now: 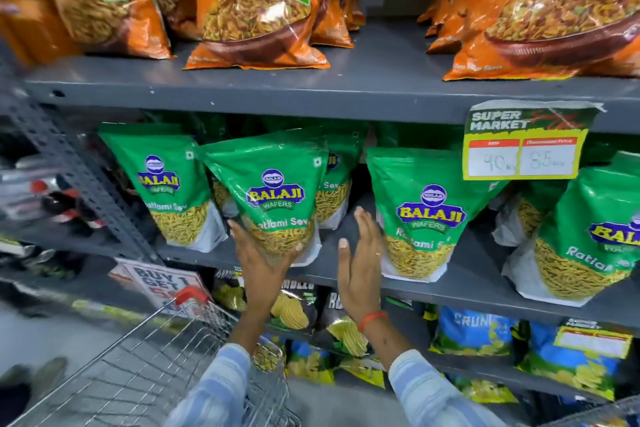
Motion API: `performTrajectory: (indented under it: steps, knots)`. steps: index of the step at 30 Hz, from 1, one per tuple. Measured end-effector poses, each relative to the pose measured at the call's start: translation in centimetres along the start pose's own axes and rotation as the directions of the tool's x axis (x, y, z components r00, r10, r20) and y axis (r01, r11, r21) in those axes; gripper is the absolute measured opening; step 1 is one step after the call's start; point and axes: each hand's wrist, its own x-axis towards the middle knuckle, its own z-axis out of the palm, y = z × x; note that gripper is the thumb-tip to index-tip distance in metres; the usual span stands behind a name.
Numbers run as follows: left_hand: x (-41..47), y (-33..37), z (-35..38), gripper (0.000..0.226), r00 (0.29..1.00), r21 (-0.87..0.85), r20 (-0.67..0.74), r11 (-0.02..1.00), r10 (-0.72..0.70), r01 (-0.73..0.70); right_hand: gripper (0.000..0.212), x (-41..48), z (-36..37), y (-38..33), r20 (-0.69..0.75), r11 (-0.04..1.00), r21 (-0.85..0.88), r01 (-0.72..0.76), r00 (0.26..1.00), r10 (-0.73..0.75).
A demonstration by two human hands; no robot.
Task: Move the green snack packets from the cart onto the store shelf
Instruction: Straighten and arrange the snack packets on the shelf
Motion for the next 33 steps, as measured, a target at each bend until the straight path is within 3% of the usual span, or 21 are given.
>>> performTrajectory:
  steps: [2, 5, 7, 9, 13, 15, 18, 28, 33]
  knots:
    - [1.4, -1.5, -1.0, 0.115, 0.987, -0.088, 0.142, 0.992, -0.076, 0.089, 0.057, 0.2, 2.3, 0.9, 0.139, 0.993, 0.02, -0.119, 0.984, 0.116]
    - [3.4, -3.6, -2.3, 0.093, 0.943, -0.06, 0.312, 0.989, -0.113, 0.138, 0.076, 0.8, 5.0, 2.0, 0.393, 0.944, 0.002, -0.329, 0.869, 0.302]
    - [4.6, -4.5, -3.0, 0.081, 0.899, -0.066, 0.424, 0.986, -0.109, 0.151, 0.079, 1.3, 6.0, 2.0, 0.464, 0.92, 0.036, -0.391, 0.822, 0.331]
    - [5.0, -4.9, -3.3, 0.076, 0.866, -0.109, 0.493, 0.982, -0.083, 0.156, 0.075, 1.2, 6.2, 2.1, 0.43, 0.915, 0.053, -0.4, 0.836, 0.34]
    - [4.5, -4.8, -2.9, 0.087, 0.831, -0.099, 0.552, 0.983, -0.074, 0.153, 0.052, -0.4, 5.2, 2.2, 0.301, 0.916, 0.077, -0.394, 0.885, 0.355]
    - [4.5, -4.6, -2.4, 0.095, 0.802, -0.069, 0.592, 0.987, -0.077, 0.146, 0.051, -1.0, 4.6, 2.1, 0.252, 0.908, 0.115, -0.404, 0.896, 0.367]
    - [5.0, -4.3, -1.8, 0.087, 0.785, -0.08, 0.617, 0.988, -0.052, 0.129, 0.05, -1.1, 4.2, 1.9, 0.236, 0.894, 0.151, -0.422, 0.894, 0.382]
    - [5.0, -4.4, -2.0, 0.044, 0.806, -0.091, 0.592, 0.991, -0.025, 0.098, 0.078, -1.1, 4.7, 1.2, 0.239, 0.898, 0.058, -0.436, 0.879, 0.412]
    - [5.3, -4.7, -2.1, 0.059, 0.801, -0.104, 0.599, 0.992, 0.002, 0.074, 0.094, -1.2, 5.4, 1.3, 0.204, 0.859, 0.011, -0.511, 0.843, 0.498]
